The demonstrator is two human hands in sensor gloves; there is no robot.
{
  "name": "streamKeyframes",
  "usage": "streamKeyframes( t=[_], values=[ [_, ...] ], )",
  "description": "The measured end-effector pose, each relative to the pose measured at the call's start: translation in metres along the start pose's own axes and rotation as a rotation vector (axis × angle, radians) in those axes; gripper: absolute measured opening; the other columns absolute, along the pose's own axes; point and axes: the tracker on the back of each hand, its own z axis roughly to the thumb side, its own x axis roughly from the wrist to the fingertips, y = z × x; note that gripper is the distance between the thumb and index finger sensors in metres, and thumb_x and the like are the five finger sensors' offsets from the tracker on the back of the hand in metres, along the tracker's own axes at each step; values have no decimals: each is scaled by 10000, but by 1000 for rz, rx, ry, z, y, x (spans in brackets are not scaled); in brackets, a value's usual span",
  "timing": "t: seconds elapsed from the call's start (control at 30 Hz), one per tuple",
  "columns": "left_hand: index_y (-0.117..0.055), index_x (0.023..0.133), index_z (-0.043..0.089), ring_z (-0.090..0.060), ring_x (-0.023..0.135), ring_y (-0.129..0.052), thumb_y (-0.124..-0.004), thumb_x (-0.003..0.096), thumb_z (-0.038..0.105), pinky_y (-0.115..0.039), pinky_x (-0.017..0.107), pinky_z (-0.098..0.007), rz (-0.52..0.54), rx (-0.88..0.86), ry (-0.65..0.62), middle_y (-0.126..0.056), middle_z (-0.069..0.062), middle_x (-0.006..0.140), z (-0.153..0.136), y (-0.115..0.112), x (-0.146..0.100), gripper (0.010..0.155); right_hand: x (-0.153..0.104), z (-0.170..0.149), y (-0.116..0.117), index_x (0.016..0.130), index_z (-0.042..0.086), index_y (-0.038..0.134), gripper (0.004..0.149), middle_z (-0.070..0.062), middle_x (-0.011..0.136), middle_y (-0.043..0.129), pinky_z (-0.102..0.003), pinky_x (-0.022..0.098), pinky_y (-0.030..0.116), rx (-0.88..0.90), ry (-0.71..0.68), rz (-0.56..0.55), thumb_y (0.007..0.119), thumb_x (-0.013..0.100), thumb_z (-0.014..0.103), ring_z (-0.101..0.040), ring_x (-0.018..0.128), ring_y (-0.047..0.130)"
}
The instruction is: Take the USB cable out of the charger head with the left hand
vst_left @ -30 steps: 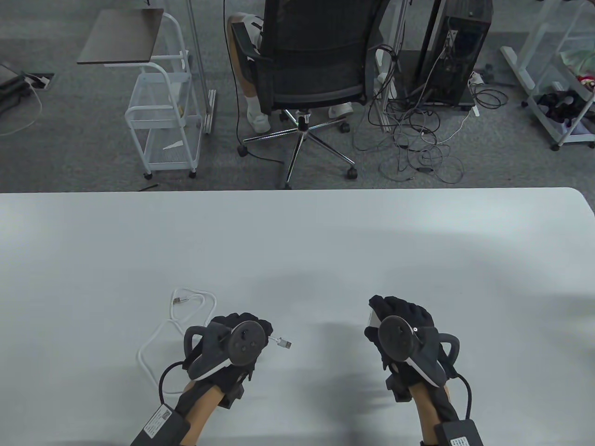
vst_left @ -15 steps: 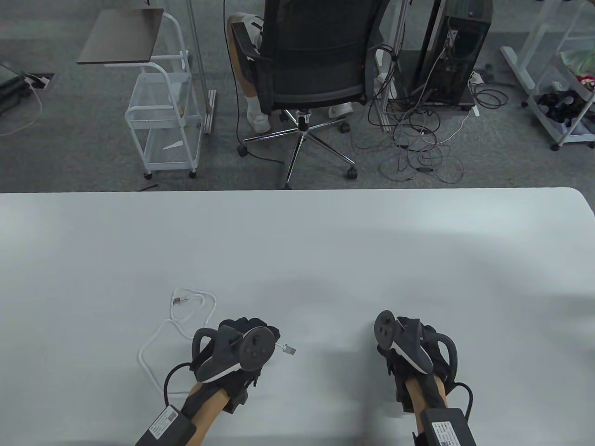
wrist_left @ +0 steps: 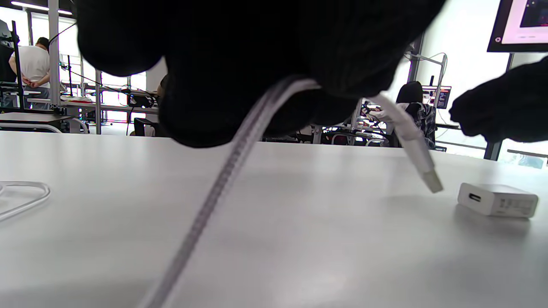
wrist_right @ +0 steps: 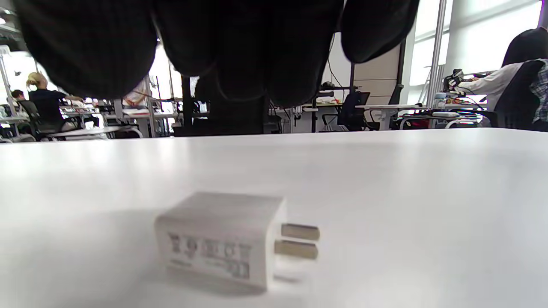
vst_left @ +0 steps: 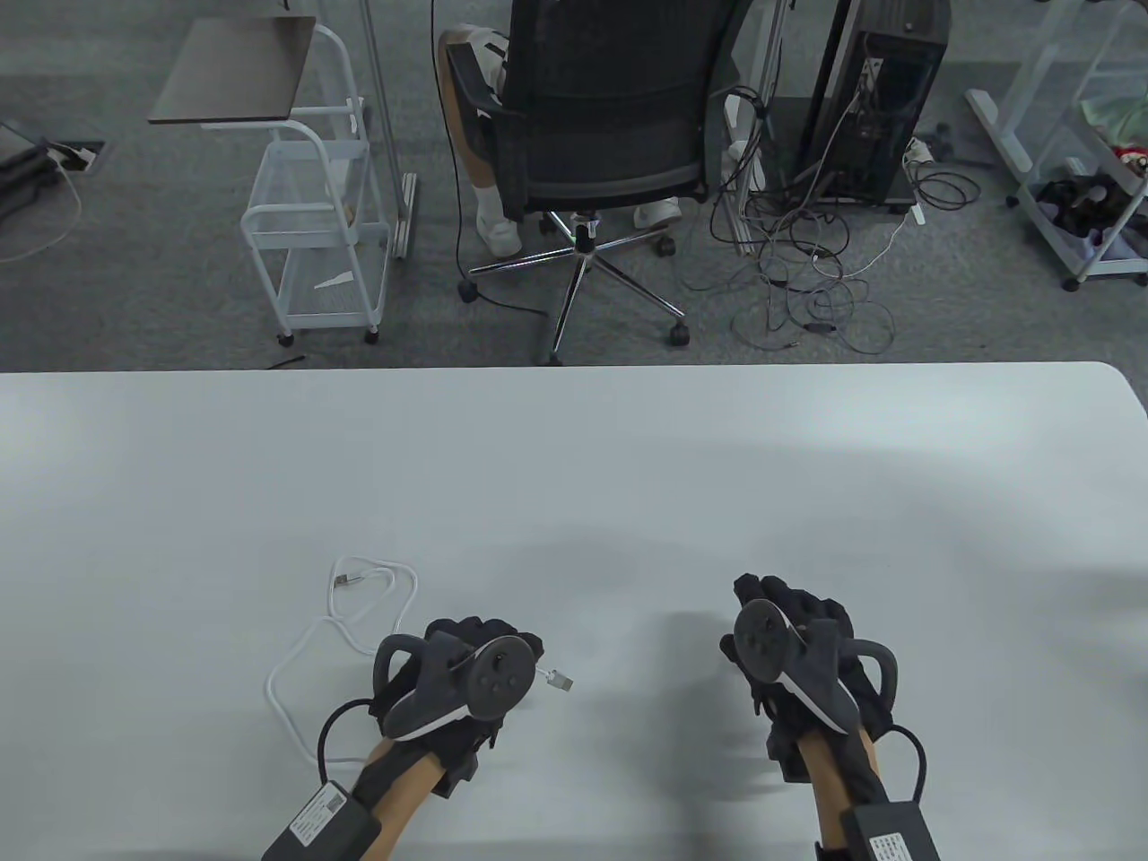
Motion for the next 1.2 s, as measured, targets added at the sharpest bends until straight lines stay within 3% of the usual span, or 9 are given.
streamKeyframes(
  t=[0.43, 0.73, 0.93, 1.13, 1.17, 1.2],
  values=[
    [-961, 750, 331, -248, 579, -1070, -852, 325, 373, -796, 542, -506, -173, 224, -86, -1064, 33, 693, 24, -54, 8, 442, -3, -10, -10, 957, 349, 676, 668, 52, 1006, 799, -547, 712, 653, 42, 12, -14, 813, 337, 556, -233, 937, 870],
    [-944, 754, 328, -241, 590, -1066, -861, 317, 395, -797, 547, -500, -158, 237, -88, -1053, 37, 697, 25, -57, 6, 449, -2, -12, -10, 955, 350, 680, 664, 53, 1006, 800, -548, 712, 653, 51, 14, -15, 811, 338, 557, -236, 937, 869],
    [-923, 822, 316, -282, 694, -1044, -799, 322, 476, -754, 607, -531, -129, 161, -57, -1036, -1, 790, 17, -43, 5, 539, -3, -14, -12, 957, 353, 675, 654, 57, 1010, 793, -549, 717, 646, 70, 20, -45, 774, 347, 571, -232, 944, 861],
    [-860, 907, 313, -335, 866, -945, -772, 327, 502, -641, 706, -589, 117, 6, 36, -936, -47, 960, 0, 9, -5, 616, -6, -26, -29, 963, 391, 654, 646, 77, 1057, 729, -563, 750, 588, 63, 75, -182, 750, 355, 585, -230, 1000, 794],
    [-848, 950, 211, -341, 894, -922, -769, 327, 508, -620, 719, -597, 148, -2, 48, -913, -48, 988, -2, 15, -7, 694, -6, -28, -31, 965, 400, 648, 646, 85, 1065, 717, -565, 755, 578, 45, 84, -201, 749, 355, 587, -229, 1012, 779],
    [-825, 967, 232, -347, 919, -900, -767, 328, 514, -600, 732, -603, 182, -2, 72, -889, -52, 1014, -6, 22, -9, 701, -7, -31, -34, 967, 410, 641, 646, 92, 1075, 701, -567, 762, 566, 19, 101, -226, 749, 355, 589, -229, 1023, 765]
  ],
)
